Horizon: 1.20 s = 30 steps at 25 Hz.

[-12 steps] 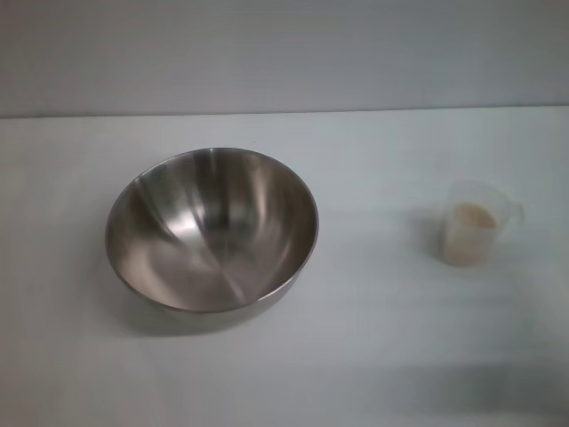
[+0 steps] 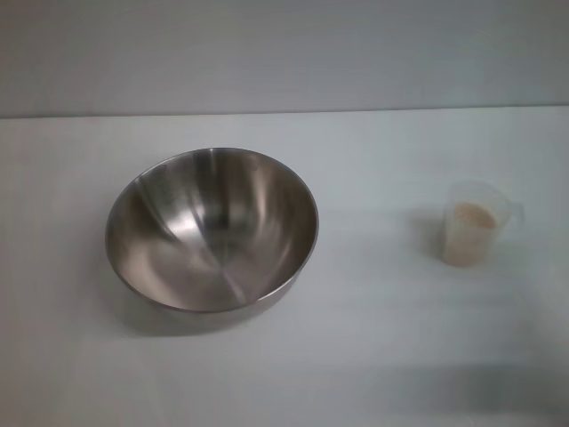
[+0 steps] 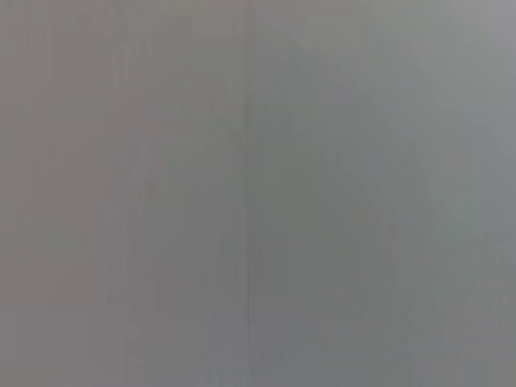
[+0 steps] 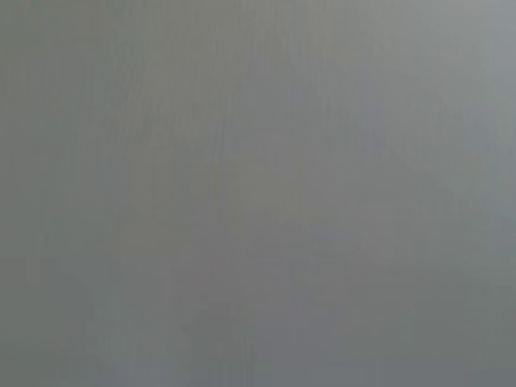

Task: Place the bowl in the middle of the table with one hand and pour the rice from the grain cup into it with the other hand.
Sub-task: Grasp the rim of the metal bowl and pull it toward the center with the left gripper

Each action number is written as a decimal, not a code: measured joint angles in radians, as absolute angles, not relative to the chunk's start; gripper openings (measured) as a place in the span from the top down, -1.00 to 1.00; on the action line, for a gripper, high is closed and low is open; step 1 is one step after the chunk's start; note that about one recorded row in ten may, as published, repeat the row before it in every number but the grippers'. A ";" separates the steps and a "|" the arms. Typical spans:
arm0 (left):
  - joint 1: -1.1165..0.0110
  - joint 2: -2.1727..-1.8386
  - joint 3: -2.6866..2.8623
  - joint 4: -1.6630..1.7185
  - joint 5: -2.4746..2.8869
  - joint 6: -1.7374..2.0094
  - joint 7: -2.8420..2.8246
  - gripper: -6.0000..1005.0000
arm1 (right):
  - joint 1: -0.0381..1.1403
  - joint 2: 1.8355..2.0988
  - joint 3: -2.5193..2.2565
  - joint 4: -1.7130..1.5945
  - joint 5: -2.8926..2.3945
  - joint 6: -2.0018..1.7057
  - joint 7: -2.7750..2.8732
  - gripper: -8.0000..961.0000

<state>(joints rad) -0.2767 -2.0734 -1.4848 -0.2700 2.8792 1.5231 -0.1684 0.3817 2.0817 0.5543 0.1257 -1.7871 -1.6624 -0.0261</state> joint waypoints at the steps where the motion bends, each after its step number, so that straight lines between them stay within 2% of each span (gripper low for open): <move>1: -0.277 -2.074 -1.485 -0.270 2.879 1.523 -0.160 -0.68 | 0.382 2.082 0.554 0.126 -1.787 -1.662 -0.026 -0.37; 9: -0.273 -2.075 -1.486 -0.373 2.819 1.444 -0.063 -0.68 | 0.382 2.082 0.554 0.124 -1.787 -1.661 -0.026 -0.37; 10: -0.237 -2.072 -1.483 -0.520 2.794 1.304 -0.069 -0.68 | 0.381 2.082 0.554 0.124 -1.787 -1.661 -0.026 -0.37; 13: -0.198 -2.069 -1.480 -0.653 2.789 1.168 -0.071 -0.68 | 0.380 2.082 0.554 0.125 -1.787 -1.661 -0.026 -0.37; 15: -0.134 -2.065 -1.483 -0.922 2.794 0.860 -0.067 -0.68 | 0.379 2.082 0.554 0.127 -1.787 -1.661 -0.026 -0.37; 19: -0.085 -2.062 -1.486 -1.183 2.796 0.551 -0.069 -0.67 | 0.379 2.082 0.554 0.128 -1.787 -1.661 -0.026 -0.37; 20: -0.061 -2.060 -1.498 -1.342 2.795 0.319 -0.071 -0.67 | 0.379 2.082 0.553 0.129 -1.787 -1.661 -0.026 -0.37; 26: -0.040 -2.059 -1.532 -1.571 2.792 -0.041 -0.072 -0.67 | 0.376 2.083 0.552 0.131 -1.787 -1.661 -0.022 -0.37; 27: -0.038 -2.060 -1.555 -1.693 2.789 -0.261 -0.071 -0.67 | 0.376 2.083 0.552 0.131 -1.787 -1.661 -0.022 -0.37; 30: -0.047 -2.060 -1.583 -1.811 2.787 -0.500 -0.065 -0.67 | 0.376 2.083 0.552 0.130 -1.787 -1.661 -0.021 -0.37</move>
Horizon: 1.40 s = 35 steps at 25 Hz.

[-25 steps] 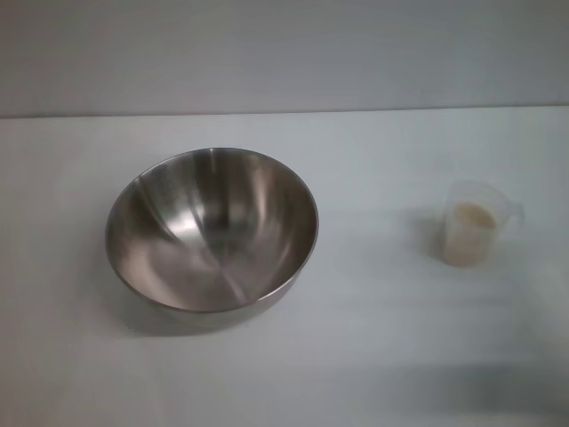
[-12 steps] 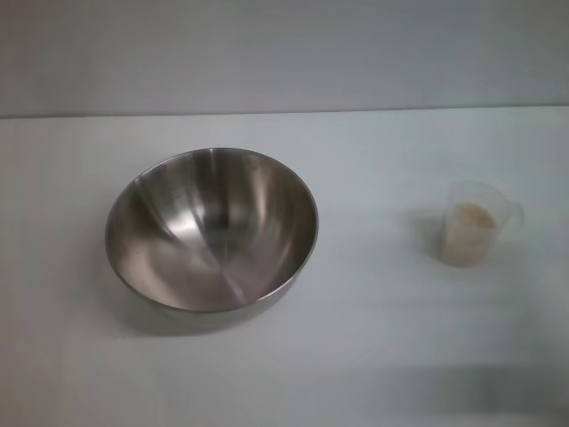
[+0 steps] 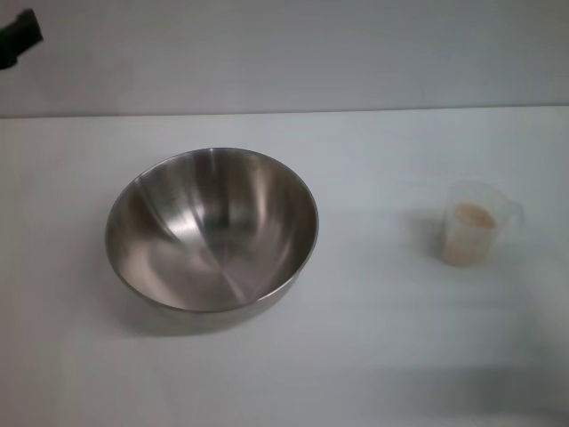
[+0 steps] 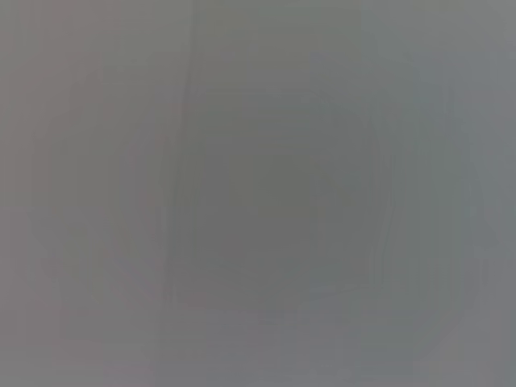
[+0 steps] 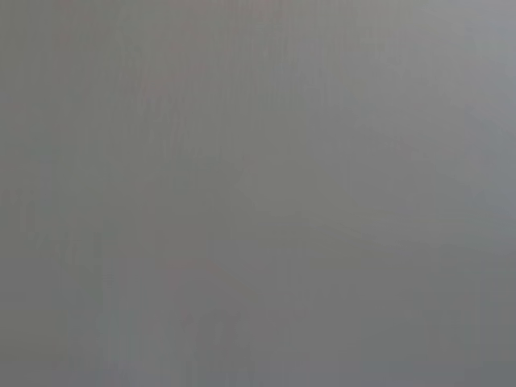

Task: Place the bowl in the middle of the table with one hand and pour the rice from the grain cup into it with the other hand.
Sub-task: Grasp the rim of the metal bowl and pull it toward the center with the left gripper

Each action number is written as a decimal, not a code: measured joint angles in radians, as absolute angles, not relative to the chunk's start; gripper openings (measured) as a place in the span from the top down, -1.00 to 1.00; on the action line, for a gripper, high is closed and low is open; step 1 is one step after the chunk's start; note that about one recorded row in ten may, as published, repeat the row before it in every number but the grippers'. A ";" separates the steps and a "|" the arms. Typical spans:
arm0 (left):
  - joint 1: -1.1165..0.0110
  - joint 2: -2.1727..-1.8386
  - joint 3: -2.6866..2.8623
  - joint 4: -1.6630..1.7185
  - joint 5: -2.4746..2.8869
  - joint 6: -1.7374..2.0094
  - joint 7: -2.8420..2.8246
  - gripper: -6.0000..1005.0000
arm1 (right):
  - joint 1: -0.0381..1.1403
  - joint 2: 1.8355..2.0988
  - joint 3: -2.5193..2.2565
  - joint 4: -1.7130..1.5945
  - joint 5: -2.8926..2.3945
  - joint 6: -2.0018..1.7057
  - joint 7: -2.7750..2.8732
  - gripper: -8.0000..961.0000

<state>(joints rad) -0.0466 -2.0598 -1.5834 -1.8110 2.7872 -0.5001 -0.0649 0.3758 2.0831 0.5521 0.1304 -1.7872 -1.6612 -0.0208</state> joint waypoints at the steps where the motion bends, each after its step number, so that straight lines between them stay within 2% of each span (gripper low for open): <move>1: -0.047 -2.060 -1.583 -1.811 2.787 -0.500 -0.065 -0.67 | 0.376 2.083 0.552 0.130 -1.787 -1.661 -0.021 -0.37; 7: -0.106 -2.061 -1.651 -1.929 2.738 -0.891 0.007 -0.67 | 0.379 2.083 0.552 0.130 -1.787 -1.661 -0.020 -0.37; 10: -0.175 -2.063 -1.705 -1.922 2.683 -1.071 0.048 -0.67 | 0.382 2.083 0.552 0.130 -1.787 -1.661 -0.019 -0.37; 17: -0.283 -2.063 -1.746 -1.832 2.663 -1.249 0.088 -0.67 | 0.388 2.083 0.552 0.130 -1.787 -1.661 -0.019 -0.37; 25: -0.369 -2.063 -1.743 -1.645 2.662 -1.284 0.130 -0.67 | 0.392 2.080 0.552 0.127 -1.787 -1.661 -0.018 -0.37; 35: -0.402 -2.063 -1.738 -1.513 2.670 -1.227 0.148 -0.67 | 0.392 2.080 0.552 0.124 -1.787 -1.661 -0.018 -0.37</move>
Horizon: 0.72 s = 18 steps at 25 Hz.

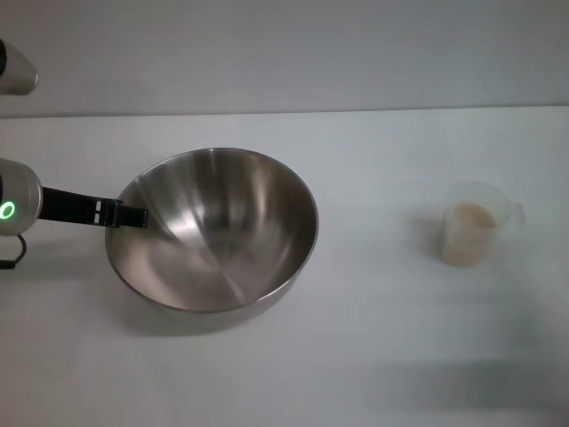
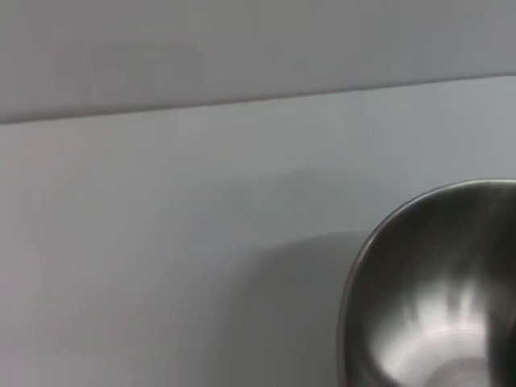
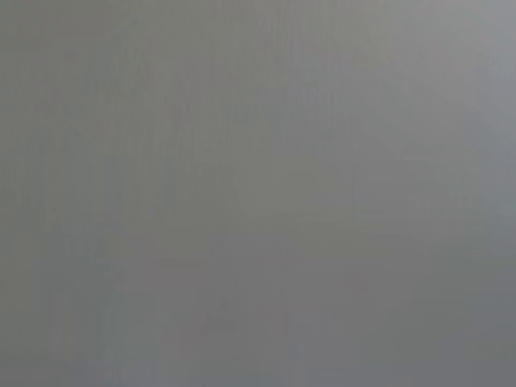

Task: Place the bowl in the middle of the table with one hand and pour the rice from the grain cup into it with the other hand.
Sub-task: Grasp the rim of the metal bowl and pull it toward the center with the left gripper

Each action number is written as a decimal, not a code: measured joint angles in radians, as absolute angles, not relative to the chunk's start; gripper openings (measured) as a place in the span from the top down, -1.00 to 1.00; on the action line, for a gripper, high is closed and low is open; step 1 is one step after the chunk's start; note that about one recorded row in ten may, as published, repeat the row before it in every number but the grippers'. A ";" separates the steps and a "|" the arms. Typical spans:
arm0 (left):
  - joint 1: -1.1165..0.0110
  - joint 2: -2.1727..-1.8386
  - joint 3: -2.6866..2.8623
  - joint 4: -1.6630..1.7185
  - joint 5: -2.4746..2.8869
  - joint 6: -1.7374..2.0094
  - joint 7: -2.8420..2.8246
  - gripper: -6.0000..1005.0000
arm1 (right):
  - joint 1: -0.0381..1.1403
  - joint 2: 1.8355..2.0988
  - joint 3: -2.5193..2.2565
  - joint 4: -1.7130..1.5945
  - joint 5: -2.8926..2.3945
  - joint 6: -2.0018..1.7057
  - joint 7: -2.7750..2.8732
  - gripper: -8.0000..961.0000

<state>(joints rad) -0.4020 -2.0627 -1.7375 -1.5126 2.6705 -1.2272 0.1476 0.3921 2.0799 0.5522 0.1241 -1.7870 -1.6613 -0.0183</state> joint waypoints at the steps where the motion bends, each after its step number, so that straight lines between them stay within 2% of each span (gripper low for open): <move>1: -0.402 -2.063 -1.738 -1.513 2.670 -1.227 0.148 -0.67 | 0.392 2.080 0.552 0.124 -1.787 -1.661 -0.018 -0.37; 17: -0.430 -2.065 -1.736 -1.429 2.673 -1.194 0.181 -0.67 | 0.394 2.080 0.552 0.124 -1.787 -1.646 -0.018 -0.37; 18: -0.431 -2.065 -1.737 -1.425 2.673 -1.194 0.182 -0.62 | 0.394 2.080 0.552 0.124 -1.787 -1.646 -0.018 -0.37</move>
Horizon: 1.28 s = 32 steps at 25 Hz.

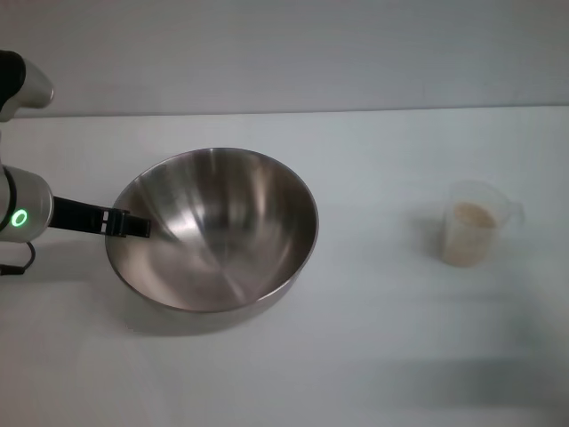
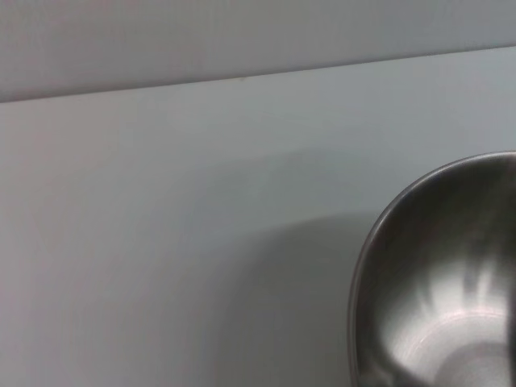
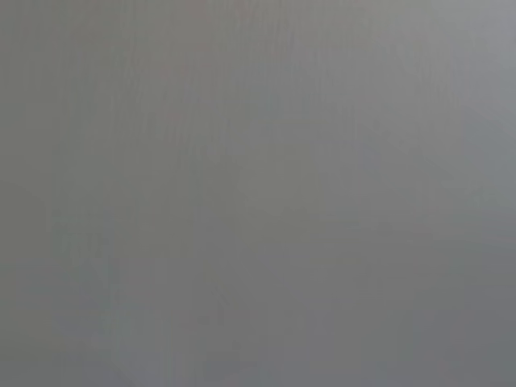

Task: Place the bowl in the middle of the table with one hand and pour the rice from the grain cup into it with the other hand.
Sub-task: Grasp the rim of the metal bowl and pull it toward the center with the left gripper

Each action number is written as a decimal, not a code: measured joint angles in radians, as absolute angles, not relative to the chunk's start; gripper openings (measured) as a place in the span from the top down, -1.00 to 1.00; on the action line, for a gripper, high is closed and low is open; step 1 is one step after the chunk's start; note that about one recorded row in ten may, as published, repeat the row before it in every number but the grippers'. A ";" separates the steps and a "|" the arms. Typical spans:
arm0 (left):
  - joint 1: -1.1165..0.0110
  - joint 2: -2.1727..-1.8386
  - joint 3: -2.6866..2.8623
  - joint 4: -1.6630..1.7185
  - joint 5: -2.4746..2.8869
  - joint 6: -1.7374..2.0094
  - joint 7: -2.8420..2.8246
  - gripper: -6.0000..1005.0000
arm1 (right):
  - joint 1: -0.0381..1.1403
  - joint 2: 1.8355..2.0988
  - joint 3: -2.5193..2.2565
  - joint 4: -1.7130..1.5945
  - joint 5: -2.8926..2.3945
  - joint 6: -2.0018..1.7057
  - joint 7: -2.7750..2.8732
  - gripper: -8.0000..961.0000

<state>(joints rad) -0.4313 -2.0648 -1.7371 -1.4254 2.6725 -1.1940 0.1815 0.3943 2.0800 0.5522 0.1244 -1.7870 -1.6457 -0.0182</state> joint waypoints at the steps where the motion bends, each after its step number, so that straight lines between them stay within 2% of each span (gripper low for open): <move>1: -0.432 -2.065 -1.738 -1.422 2.673 -1.194 0.182 -0.58 | 0.394 2.080 0.552 0.125 -1.787 -1.646 -0.018 -0.37; 5: -0.436 -2.064 -1.740 -1.410 2.672 -1.192 0.182 -0.39 | 0.394 2.080 0.552 0.127 -1.787 -1.646 -0.018 -0.37; 11: -0.437 -2.063 -1.739 -1.408 2.672 -1.190 0.184 0.13 | 0.395 2.080 0.552 0.127 -1.787 -1.646 -0.018 -0.37; 22: -0.454 -2.064 -1.733 -1.407 2.700 -1.193 0.184 0.58 | 0.397 2.080 0.552 0.124 -1.787 -1.649 -0.018 -0.37; 25: -0.459 -2.063 -1.733 -1.406 2.700 -1.196 0.184 0.76 | 0.398 2.080 0.552 0.124 -1.787 -1.649 -0.018 -0.37; 32: -0.461 -2.063 -1.738 -1.404 2.700 -1.195 0.184 0.81 | 0.399 2.080 0.552 0.124 -1.787 -1.649 -0.020 -0.37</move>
<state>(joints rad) -0.4608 -2.0631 -1.7379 -1.4044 2.6998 -1.1953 0.1841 0.3988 2.0800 0.5522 0.1242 -1.7871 -1.6490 -0.0201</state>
